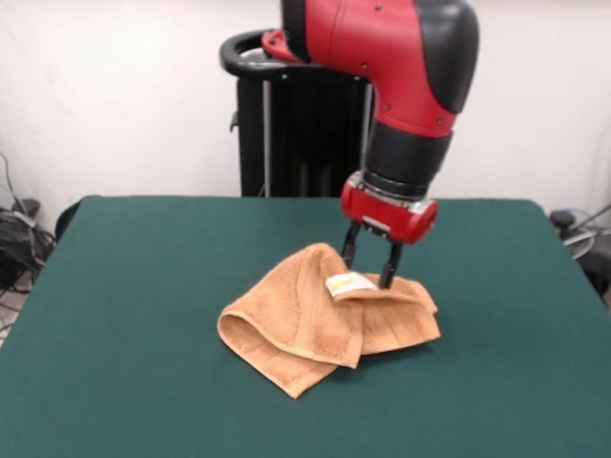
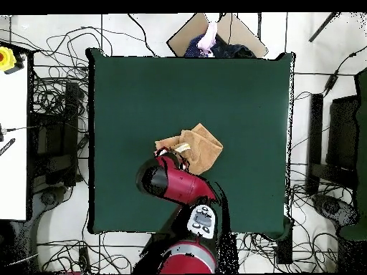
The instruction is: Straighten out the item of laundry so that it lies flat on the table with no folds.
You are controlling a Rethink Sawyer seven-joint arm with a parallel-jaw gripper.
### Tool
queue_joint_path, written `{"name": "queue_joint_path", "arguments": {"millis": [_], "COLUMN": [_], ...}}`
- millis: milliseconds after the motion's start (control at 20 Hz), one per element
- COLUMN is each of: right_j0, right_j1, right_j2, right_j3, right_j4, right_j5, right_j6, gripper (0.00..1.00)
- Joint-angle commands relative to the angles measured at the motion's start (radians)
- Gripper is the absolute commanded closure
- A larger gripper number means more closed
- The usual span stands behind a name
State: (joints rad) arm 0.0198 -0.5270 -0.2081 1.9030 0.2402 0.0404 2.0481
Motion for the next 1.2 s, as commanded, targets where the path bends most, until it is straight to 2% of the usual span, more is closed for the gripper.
{"name": "queue_joint_path", "arguments": {"millis": [50,200,400,800,950,1100,1200], "right_j0": [-0.064,-0.113,-0.189,-0.167,-0.142,-0.150,-0.135], "right_j1": [0.080,0.082,0.029,-0.036,-0.030,-0.011,-0.012], "right_j2": [0.048,0.110,0.232,0.321,0.333,0.368,0.357], "right_j3": [-0.017,0.001,0.023,0.048,0.037,0.027,0.023], "right_j4": [0.064,0.034,0.006,0.072,0.095,0.075,0.083], "right_j5": [-0.080,-0.157,-0.146,-0.097,-0.142,-0.252,-0.267], "right_j6": [0.234,0.245,0.232,0.273,0.305,0.335,0.336], "gripper": [0.00,0.00,0.00,0.00,0.00,0.00,0.00]}}
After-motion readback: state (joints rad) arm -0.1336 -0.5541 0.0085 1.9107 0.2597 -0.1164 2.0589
